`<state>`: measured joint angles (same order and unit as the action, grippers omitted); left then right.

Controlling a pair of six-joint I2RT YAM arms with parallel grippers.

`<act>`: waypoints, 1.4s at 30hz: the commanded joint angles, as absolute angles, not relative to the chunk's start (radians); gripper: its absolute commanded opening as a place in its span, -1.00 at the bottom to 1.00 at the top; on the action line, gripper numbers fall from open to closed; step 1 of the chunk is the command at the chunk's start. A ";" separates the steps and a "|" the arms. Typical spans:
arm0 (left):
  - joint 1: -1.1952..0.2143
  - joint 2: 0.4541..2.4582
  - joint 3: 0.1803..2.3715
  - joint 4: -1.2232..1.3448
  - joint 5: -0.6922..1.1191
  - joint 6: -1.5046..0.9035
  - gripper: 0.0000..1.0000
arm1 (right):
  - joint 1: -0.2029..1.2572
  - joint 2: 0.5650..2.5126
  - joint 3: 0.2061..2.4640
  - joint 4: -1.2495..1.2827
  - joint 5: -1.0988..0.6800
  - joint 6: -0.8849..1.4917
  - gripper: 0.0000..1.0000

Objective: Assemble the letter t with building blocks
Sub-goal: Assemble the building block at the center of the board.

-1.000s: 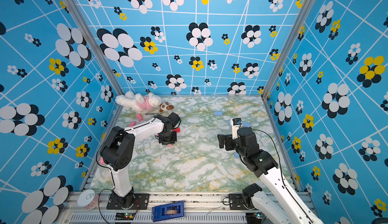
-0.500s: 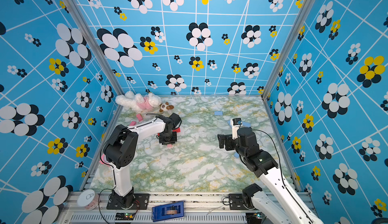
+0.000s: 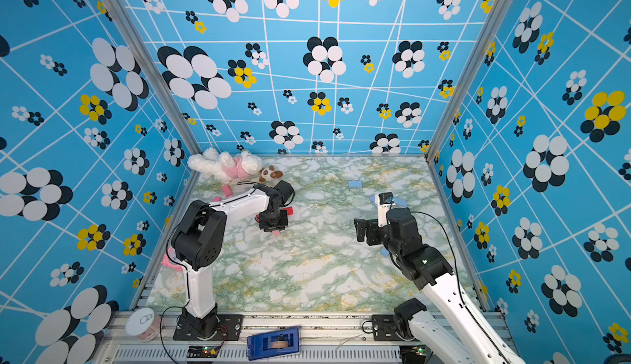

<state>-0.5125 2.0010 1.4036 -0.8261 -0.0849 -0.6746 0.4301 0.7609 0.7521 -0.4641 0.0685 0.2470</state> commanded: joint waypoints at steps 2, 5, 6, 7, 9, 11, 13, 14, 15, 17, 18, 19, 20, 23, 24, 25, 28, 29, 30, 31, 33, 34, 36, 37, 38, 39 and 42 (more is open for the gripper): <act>-0.505 2.033 1.421 -0.835 -0.112 -0.696 -0.27 | 0.439 0.753 0.740 -0.458 0.066 0.239 0.98; -0.506 2.034 1.419 -0.832 -0.114 -0.698 -0.27 | 0.439 0.751 0.739 -0.459 0.067 0.238 0.98; -0.505 2.034 1.419 -0.833 -0.118 -0.698 -0.27 | 0.439 0.752 0.739 -0.459 0.067 0.236 0.99; -0.504 2.034 1.420 -0.833 -0.120 -0.700 -0.27 | 0.439 0.752 0.740 -0.459 0.067 0.237 0.98; -0.503 2.038 1.419 -0.832 -0.121 -0.701 -0.27 | 0.438 0.753 0.739 -0.459 0.068 0.235 0.98; -0.501 2.041 1.418 -0.832 -0.124 -0.702 -0.25 | 0.438 0.752 0.739 -0.458 0.069 0.236 0.98; -0.502 2.044 1.417 -0.831 -0.131 -0.703 -0.24 | 0.438 0.753 0.739 -0.457 0.069 0.236 0.99; -0.500 2.044 1.417 -0.831 -0.132 -0.703 -0.24 | 0.438 0.753 0.739 -0.458 0.068 0.236 0.98; -0.500 2.043 1.416 -0.827 -0.133 -0.703 -0.23 | 0.438 0.753 0.739 -0.459 0.067 0.236 0.99; -0.500 2.048 1.418 -0.829 -0.138 -0.701 -0.22 | 0.439 0.754 0.739 -0.458 0.067 0.234 0.99; -0.500 2.051 1.422 -0.830 -0.140 -0.700 -0.22 | 0.438 0.754 0.740 -0.457 0.066 0.235 0.98; -0.500 2.054 1.423 -0.830 -0.138 -0.698 -0.22 | 0.438 0.754 0.738 -0.459 0.067 0.235 0.98; -0.499 2.056 1.426 -0.828 -0.138 -0.698 -0.21 | 0.439 0.755 0.741 -0.459 0.067 0.236 0.98; -0.500 2.064 1.432 -0.828 -0.137 -0.694 -0.20 | 0.439 0.754 0.740 -0.457 0.067 0.234 0.98; -0.499 2.065 1.433 -0.828 -0.139 -0.695 -0.20 | 0.439 0.755 0.740 -0.456 0.068 0.235 0.99; -0.498 2.067 1.433 -0.828 -0.140 -0.694 -0.20 | 0.439 0.755 0.741 -0.456 0.067 0.234 0.99; -0.499 2.071 1.434 -0.825 -0.142 -0.692 -0.20 | 0.439 0.754 0.740 -0.457 0.067 0.233 0.98; -0.499 2.072 1.436 -0.827 -0.144 -0.690 -0.20 | 0.439 0.754 0.739 -0.459 0.068 0.234 0.99; -0.499 2.072 1.436 -0.827 -0.146 -0.690 -0.21 | 0.439 0.755 0.739 -0.458 0.068 0.234 0.99; -0.499 2.072 1.436 -0.825 -0.147 -0.688 -0.22 | 0.439 0.755 0.738 -0.457 0.069 0.235 0.98; -0.497 2.075 1.437 -0.825 -0.148 -0.686 -0.23 | 0.439 0.755 0.736 -0.457 0.069 0.234 0.99; -0.497 2.076 1.437 -0.825 -0.149 -0.684 -0.23 | 0.439 0.755 0.735 -0.457 0.068 0.234 0.98; -0.497 2.077 1.439 -0.822 -0.149 -0.681 -0.24 | 0.438 0.754 0.735 -0.455 0.069 0.234 0.98; -0.497 2.079 1.440 -0.822 -0.149 -0.678 -0.24 | 0.438 0.754 0.734 -0.454 0.068 0.235 0.98; -0.495 2.082 1.440 -0.822 -0.148 -0.677 -0.24 | 0.438 0.753 0.735 -0.454 0.068 0.236 0.98; -0.495 2.083 1.442 -0.822 -0.148 -0.675 -0.25 | 0.439 0.753 0.734 -0.455 0.067 0.235 0.98; -0.494 2.087 1.442 -0.822 -0.155 -0.675 -0.26 | 0.438 0.750 0.732 -0.456 0.069 0.237 0.98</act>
<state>-0.5098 2.0361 1.4414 -0.8330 -0.1139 -0.6876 0.4301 0.7609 0.7483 -0.4637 0.0685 0.2470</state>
